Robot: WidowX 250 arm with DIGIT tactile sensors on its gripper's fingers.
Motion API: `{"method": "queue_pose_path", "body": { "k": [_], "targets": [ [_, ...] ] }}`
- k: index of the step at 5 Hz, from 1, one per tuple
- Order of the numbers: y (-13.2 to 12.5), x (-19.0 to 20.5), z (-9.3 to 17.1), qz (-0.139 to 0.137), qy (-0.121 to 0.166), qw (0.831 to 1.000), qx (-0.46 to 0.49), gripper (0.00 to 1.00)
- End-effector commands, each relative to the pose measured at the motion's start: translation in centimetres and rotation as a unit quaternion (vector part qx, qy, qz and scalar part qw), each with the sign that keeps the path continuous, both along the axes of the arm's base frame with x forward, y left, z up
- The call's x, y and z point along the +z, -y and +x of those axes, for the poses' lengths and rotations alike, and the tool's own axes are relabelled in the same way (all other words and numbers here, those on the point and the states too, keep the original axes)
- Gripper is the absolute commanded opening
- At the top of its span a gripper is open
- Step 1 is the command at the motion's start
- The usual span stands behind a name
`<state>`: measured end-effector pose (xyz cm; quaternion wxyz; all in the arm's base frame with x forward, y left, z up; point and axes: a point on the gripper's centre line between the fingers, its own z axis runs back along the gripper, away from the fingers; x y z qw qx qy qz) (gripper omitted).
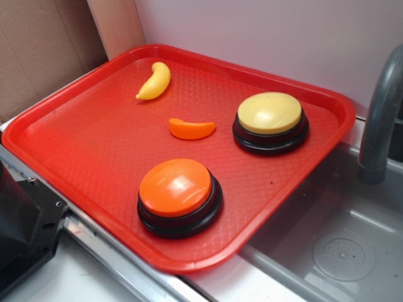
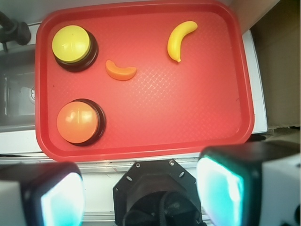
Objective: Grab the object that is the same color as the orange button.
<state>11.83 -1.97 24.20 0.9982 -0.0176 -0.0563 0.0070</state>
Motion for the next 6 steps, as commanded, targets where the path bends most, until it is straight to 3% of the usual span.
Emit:
{"method": "queue_pose_path", "body": {
  "k": [1,2,3,4,5,6],
  "targets": [
    [0.0,0.0,0.0,0.000,0.000,1.000,0.000,1.00],
    [1.3,-1.5,4.7,0.037,0.010,0.991,-0.124,1.00],
    [1.4,-4.1,9.0,0.066,-0.012,0.966,-0.249,1.00],
    [2.2,-7.8,10.6,0.104,-0.035,0.923,-0.369,1.00],
    [3.0,-11.4,11.4,0.107,-0.058,0.867,-0.484,1.00],
    [3.9,-15.4,10.8,0.093,-0.084,0.811,-0.572,1.00]
  ]
}}
